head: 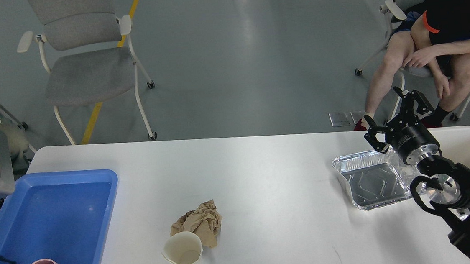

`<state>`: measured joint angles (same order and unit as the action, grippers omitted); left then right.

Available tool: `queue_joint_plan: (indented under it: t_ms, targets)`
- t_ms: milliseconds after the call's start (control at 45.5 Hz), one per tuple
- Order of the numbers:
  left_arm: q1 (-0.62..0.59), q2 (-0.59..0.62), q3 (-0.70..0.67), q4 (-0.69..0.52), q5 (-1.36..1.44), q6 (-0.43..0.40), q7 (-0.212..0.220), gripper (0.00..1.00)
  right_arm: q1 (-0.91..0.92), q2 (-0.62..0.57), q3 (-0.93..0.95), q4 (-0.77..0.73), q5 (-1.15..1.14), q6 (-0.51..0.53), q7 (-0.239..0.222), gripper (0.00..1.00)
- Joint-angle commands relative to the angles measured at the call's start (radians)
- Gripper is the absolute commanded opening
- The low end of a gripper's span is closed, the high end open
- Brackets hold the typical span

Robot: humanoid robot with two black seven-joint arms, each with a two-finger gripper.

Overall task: Tidy desktop
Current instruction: 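Lower the small metal tray into the blue tray and release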

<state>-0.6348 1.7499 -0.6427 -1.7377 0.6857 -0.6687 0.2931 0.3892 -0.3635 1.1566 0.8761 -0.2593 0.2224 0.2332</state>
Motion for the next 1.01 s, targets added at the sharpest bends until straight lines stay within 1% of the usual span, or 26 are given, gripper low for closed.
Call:
queue_joint_plan:
  t_ms: [0,132,220,417,593,615,769,879,988]
  targets:
    - [-0.002,-0.09,0.014,0.062,-0.002,0.021,0.011,0.0,-0.003,0.0,0.0,0.001,0.0,0.0,0.0,1.0]
    - [0.009,-0.222,0.064,0.248,0.009,0.07,0.012,0.0,-0.007,0.0,0.0,0.003,0.0,0.0,0.0,1.0]
    - [0.012,-0.335,0.078,0.374,0.024,0.09,0.014,0.0,-0.009,0.0,0.0,0.003,0.0,0.0,0.0,1.0]
    - [0.018,-0.562,0.12,0.608,0.115,0.13,0.011,0.0,-0.01,0.0,0.0,0.004,-0.001,0.0,0.0,1.0]
    - [0.033,-0.713,0.138,0.791,0.118,0.156,0.001,0.0,-0.021,0.0,0.0,0.006,0.0,0.0,0.0,1.0]
    - [0.038,-0.757,0.138,0.841,0.121,0.162,0.0,0.0,-0.021,0.0,0.0,0.006,-0.001,0.0,0.0,1.0]
    - [0.052,-0.872,0.14,0.94,0.127,0.192,-0.002,0.01,-0.019,0.0,0.0,0.006,0.0,0.0,0.0,1.0]
    - [0.075,-0.928,0.14,0.972,0.135,0.222,-0.003,0.01,-0.019,0.0,0.0,0.008,0.0,0.0,0.0,1.0]
    - [0.087,-0.971,0.138,1.0,0.137,0.235,-0.003,0.02,-0.021,-0.002,0.0,0.008,0.0,0.0,0.0,1.0]
